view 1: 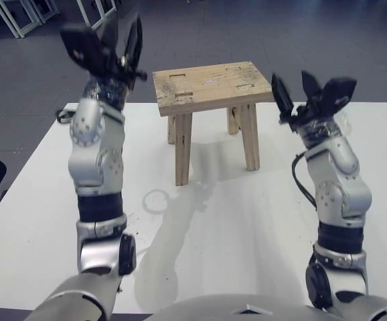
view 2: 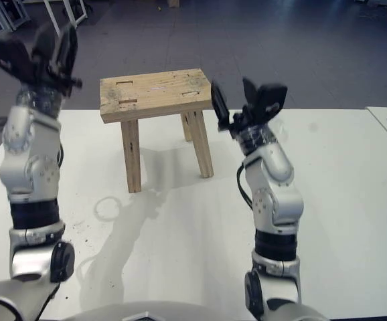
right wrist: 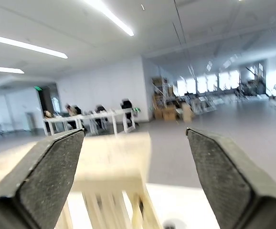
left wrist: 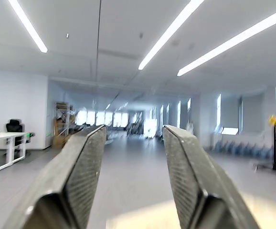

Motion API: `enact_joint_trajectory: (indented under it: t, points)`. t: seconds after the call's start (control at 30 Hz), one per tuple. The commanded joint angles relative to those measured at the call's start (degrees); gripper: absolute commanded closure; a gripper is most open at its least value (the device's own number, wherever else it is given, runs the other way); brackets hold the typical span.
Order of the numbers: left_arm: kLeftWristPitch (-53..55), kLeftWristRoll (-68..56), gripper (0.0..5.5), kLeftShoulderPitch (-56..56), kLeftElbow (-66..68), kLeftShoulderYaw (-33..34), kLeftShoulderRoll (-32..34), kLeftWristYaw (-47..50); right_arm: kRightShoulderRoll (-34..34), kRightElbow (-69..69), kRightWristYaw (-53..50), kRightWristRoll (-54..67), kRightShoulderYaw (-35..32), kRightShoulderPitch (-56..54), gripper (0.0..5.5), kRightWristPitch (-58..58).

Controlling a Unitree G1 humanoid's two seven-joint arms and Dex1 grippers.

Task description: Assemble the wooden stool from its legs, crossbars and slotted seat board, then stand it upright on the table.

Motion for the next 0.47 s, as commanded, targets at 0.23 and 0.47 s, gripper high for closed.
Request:
enact_joint_trajectory:
  t: [0.23, 0.47]
  points:
    - [-0.7, 10.4, 3.48, 17.0, -13.7, -7.3, -1.5, 1.8, 0.9, -4.3, -3.0, -4.7, 4.9, 10.2, 1.58, 1.5]
    - [-1.0, 13.7, 3.23, 23.2, -15.2, -9.3, -3.0, 2.1, 0.8, -0.4, -2.6, -7.0, 7.8, 9.8, 1.58, 1.4]
